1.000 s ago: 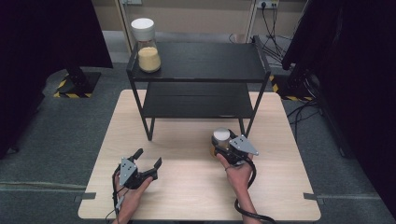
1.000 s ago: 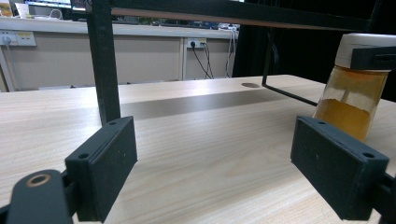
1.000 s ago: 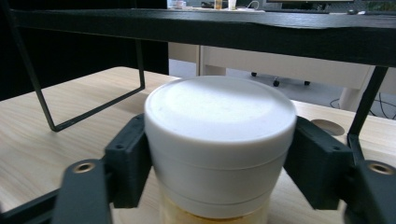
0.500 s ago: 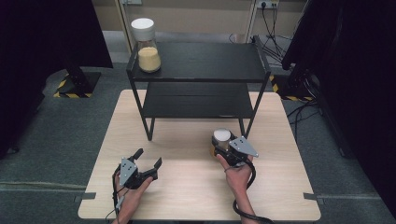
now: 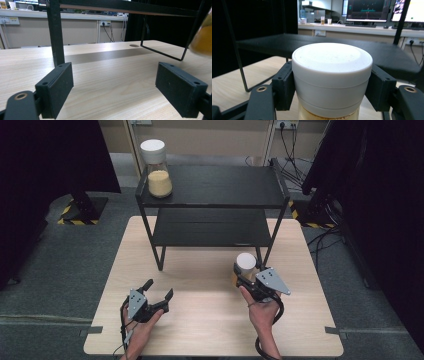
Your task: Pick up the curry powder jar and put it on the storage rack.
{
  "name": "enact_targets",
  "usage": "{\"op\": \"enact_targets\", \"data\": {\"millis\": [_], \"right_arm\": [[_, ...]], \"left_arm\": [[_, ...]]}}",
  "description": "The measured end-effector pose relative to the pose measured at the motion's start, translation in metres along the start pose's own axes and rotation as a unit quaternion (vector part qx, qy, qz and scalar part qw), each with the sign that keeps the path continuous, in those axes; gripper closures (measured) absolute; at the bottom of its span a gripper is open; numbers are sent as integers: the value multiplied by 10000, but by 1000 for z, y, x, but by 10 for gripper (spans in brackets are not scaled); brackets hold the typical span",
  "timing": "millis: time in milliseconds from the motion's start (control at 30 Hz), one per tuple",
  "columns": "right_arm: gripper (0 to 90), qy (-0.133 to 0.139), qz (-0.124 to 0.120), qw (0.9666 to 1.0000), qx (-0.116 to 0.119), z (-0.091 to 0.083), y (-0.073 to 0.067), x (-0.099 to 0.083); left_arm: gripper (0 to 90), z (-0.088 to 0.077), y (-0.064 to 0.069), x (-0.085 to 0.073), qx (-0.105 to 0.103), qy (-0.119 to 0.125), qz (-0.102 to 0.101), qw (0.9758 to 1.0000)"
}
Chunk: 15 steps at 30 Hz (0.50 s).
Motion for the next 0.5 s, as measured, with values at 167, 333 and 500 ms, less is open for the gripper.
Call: {"op": "enact_targets", "data": {"millis": [167,333,500], "right_arm": [[339,213,-13,9998,-64,-8,1,13],[339,468,22,9988,-117,-14,2,27],[340,705,31,9974,-161,-16,2,42]], "left_arm": [[143,0,0,0,3,2,3,10000],[143,0,0,0,4,3,-6,10000],[143,0,0,0,12,6,-4,10000]]}}
Point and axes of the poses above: each handheld gripper's, and its own axes: z roughly forward along the jaws, x roughly out of its top, y roughly to its right, the point moved 6 cm from there along z, roughly forward along the jaws, and after that the axes turned 1 degree about z, right-handed, at the moved point
